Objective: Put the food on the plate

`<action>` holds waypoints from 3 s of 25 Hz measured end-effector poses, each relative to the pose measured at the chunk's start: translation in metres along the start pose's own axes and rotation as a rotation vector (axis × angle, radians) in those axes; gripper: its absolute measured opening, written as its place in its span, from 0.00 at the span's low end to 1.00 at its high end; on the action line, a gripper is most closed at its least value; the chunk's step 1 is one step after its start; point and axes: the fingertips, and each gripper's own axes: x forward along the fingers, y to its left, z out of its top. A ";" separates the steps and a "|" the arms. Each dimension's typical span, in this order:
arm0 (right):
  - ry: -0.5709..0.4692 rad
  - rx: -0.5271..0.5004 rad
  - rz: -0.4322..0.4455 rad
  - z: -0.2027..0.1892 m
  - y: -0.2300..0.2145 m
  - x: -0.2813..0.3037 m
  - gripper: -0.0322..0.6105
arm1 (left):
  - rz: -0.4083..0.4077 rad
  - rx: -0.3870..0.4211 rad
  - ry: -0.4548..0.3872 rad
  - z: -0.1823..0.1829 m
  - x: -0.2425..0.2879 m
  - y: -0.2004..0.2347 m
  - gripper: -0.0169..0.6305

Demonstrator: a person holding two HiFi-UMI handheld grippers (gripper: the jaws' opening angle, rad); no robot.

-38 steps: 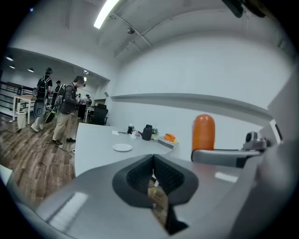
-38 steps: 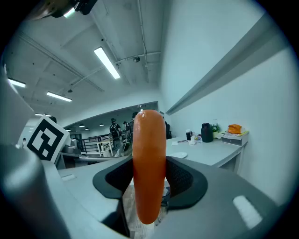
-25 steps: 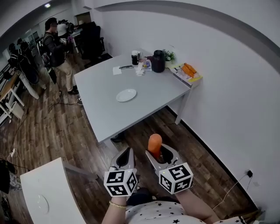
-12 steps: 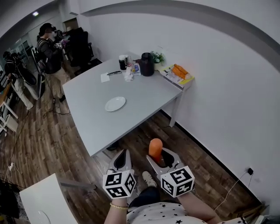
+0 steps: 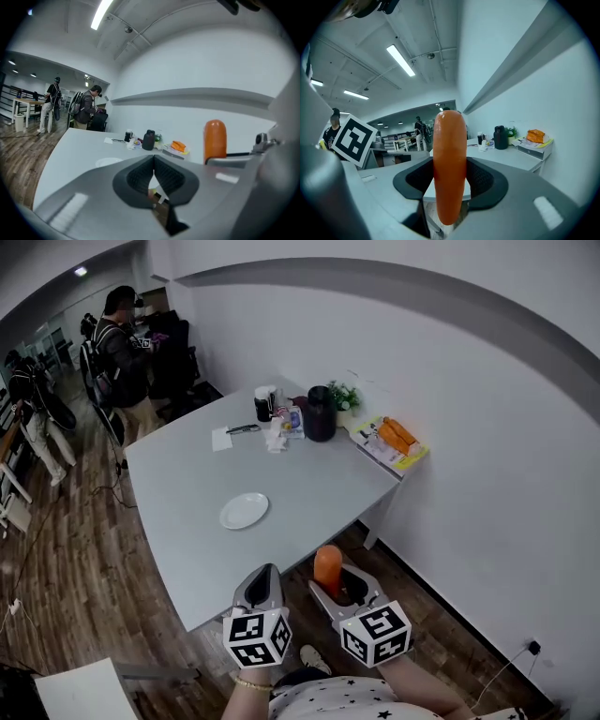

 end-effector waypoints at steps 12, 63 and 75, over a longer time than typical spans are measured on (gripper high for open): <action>0.029 -0.042 0.084 0.033 -0.034 0.115 0.38 | 0.045 -0.014 0.010 0.029 0.088 0.053 0.04; 0.929 -1.463 0.924 -0.148 -0.004 0.431 0.38 | 0.588 -0.175 0.059 0.000 0.114 0.216 0.04; 0.906 -1.484 0.944 -0.149 -0.003 0.433 0.39 | 0.567 -0.174 0.059 0.001 0.119 0.216 0.04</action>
